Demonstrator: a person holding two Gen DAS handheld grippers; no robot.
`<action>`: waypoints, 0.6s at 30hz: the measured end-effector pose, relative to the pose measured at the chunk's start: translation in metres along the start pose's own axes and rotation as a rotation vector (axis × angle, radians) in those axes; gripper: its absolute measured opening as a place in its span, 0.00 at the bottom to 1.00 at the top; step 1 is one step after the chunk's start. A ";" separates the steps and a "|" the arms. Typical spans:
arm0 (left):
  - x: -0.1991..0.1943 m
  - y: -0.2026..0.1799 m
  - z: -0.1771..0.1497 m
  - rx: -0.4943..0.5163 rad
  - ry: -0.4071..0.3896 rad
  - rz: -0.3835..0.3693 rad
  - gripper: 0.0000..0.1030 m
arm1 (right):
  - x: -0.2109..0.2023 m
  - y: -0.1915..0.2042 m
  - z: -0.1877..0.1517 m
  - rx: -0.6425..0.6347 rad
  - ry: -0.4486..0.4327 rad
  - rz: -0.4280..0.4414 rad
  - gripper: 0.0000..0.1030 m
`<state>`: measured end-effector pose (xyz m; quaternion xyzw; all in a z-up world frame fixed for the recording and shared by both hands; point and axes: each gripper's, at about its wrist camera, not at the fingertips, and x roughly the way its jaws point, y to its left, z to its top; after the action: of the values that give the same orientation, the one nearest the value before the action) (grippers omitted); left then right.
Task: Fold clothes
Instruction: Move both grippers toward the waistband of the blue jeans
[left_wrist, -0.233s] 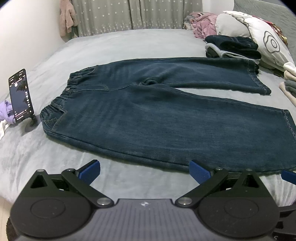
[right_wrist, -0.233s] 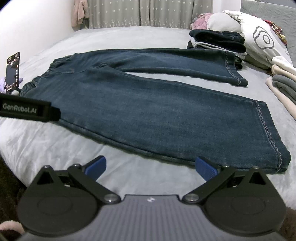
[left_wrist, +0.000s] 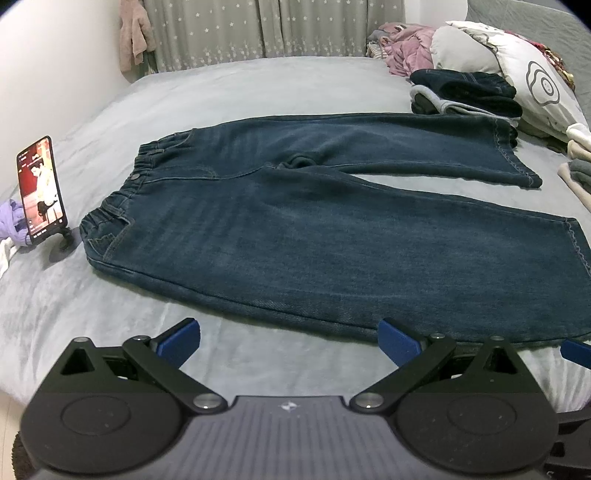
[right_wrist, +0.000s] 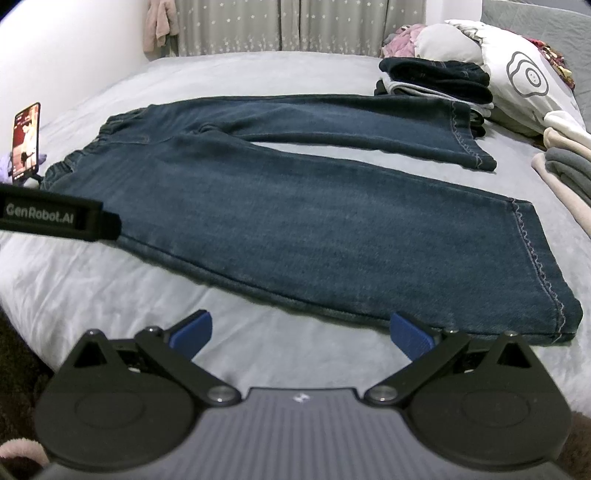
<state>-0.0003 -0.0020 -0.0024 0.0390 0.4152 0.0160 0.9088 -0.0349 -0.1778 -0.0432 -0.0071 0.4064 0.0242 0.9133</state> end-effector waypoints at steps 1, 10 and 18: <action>0.000 0.000 0.000 0.000 0.000 -0.001 0.99 | 0.000 0.000 0.000 0.000 0.000 -0.001 1.00; 0.003 0.007 -0.003 -0.001 0.006 -0.017 0.99 | -0.001 0.001 0.002 0.000 0.002 -0.010 1.00; 0.009 0.010 -0.003 -0.007 0.016 -0.026 0.99 | 0.001 0.004 -0.003 -0.002 0.004 -0.015 1.00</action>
<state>0.0034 0.0087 -0.0110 0.0303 0.4230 0.0058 0.9056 -0.0367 -0.1735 -0.0458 -0.0109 0.4081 0.0176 0.9127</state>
